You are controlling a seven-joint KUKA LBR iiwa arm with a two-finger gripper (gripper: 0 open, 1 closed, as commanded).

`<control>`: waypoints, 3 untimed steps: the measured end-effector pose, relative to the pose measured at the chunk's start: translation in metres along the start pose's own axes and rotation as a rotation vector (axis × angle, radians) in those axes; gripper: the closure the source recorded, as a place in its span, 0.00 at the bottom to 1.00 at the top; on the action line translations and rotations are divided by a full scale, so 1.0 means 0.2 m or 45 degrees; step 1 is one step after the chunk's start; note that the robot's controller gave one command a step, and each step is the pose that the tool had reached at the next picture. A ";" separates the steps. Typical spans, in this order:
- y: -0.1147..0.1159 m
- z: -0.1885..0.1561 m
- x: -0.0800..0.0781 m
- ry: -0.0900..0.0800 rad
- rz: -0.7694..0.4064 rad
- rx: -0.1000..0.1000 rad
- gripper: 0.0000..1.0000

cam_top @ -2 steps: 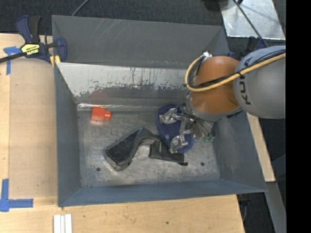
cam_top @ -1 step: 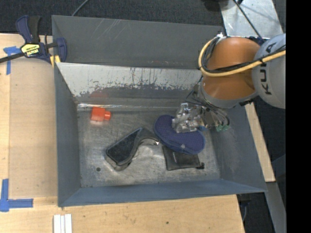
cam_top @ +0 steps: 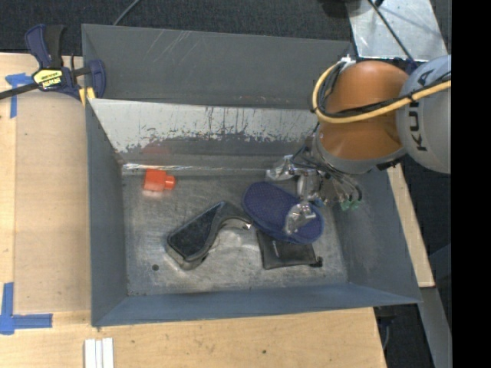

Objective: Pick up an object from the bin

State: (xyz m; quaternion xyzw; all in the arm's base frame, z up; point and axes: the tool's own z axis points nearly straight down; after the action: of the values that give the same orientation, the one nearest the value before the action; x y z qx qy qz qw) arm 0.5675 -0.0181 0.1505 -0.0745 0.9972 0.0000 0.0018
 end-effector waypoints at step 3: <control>-0.28 -0.46 -0.18 -0.012 0.476 0.002 1.00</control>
Offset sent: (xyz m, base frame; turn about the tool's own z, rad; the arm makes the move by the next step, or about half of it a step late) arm 0.0360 -0.0412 -0.0751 0.3989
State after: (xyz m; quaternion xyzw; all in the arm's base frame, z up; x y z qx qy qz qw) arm 0.6114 -0.0687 0.2425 0.1120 0.9937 -0.0002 0.0067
